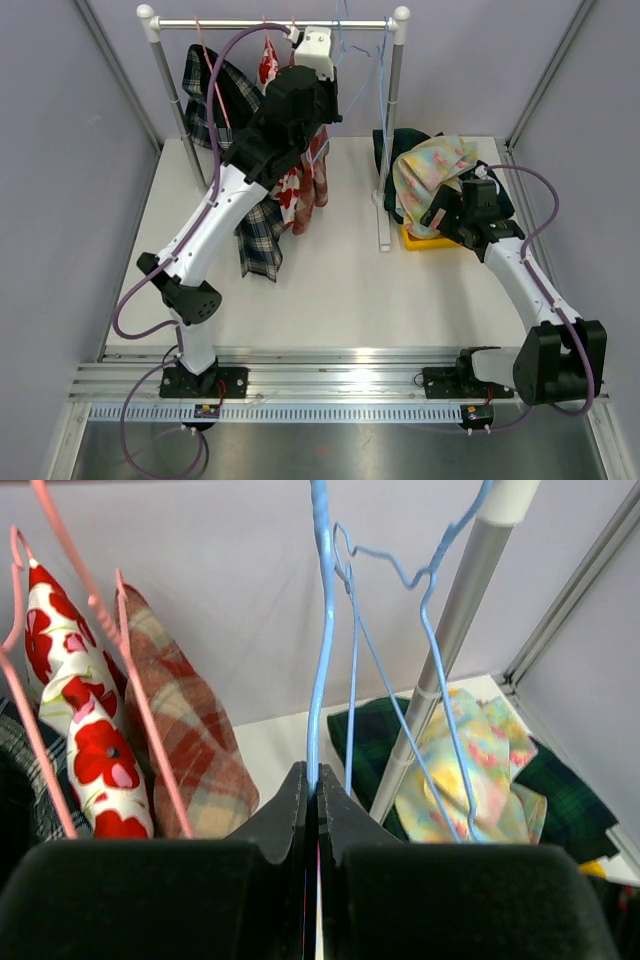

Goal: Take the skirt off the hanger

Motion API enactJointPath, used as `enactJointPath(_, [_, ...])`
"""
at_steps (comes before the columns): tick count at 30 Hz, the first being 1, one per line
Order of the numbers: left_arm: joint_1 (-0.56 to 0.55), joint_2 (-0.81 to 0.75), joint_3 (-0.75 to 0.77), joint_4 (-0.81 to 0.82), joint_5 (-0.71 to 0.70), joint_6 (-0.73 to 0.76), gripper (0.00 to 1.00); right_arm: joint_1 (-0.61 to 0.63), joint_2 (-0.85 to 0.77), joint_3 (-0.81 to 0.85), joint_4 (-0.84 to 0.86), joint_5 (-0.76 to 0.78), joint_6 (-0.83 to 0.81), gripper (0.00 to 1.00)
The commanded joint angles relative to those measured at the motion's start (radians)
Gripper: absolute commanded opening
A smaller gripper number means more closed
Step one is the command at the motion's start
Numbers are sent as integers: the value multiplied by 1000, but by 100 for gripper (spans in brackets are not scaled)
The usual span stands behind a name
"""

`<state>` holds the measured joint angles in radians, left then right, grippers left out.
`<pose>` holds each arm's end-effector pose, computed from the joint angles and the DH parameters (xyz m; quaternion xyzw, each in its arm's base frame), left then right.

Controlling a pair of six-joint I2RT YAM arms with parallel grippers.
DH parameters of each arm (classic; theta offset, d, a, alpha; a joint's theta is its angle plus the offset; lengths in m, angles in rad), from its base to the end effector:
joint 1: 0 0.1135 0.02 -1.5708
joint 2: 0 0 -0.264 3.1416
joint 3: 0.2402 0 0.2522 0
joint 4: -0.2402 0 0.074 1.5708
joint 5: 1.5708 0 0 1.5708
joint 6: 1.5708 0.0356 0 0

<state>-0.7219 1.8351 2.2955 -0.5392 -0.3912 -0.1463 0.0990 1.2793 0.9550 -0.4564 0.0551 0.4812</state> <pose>0.3004 -0.2464 0.5225 0.0780 0.7282 -0.1505 0.6640 0.2721 0.0251 0.2681 0.1857 0.9038 0.0857 0.3759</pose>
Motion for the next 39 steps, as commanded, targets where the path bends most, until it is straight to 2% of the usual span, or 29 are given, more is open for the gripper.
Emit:
enactJointPath(1, [3,58,107,102,-35,-7,0,10,-78,-10,107,-120,45,99])
enactJointPath(6, [-11,39,51,241,-49,-22,0,16,-153,-36,79,-126,10,99])
enactJointPath(10, [-11,131,183,182,-51,-38,0,16,-187,-21,44,-126,-10,99])
enactJointPath(14, [-11,153,165,177,9,-81,1,16,-199,-13,27,-129,-18,100])
enactJointPath(19, [-13,125,99,153,57,-82,13,16,-213,-39,21,-149,-3,99])
enactJointPath(21, [-11,95,85,133,51,-67,24,16,-225,-59,27,-161,7,100])
enactJointPath(24, [-13,26,41,122,45,-52,32,16,-242,-85,30,-175,19,99])
enactJointPath(31, [-11,-135,-42,94,-41,-33,40,21,-299,-116,9,-184,33,99])
enactJointPath(36, [-5,-189,-134,71,-147,-6,41,22,-328,-121,-21,-181,31,99])
enactJointPath(39, [2,-194,-163,64,-150,-21,41,22,-339,-122,-33,-175,30,99])
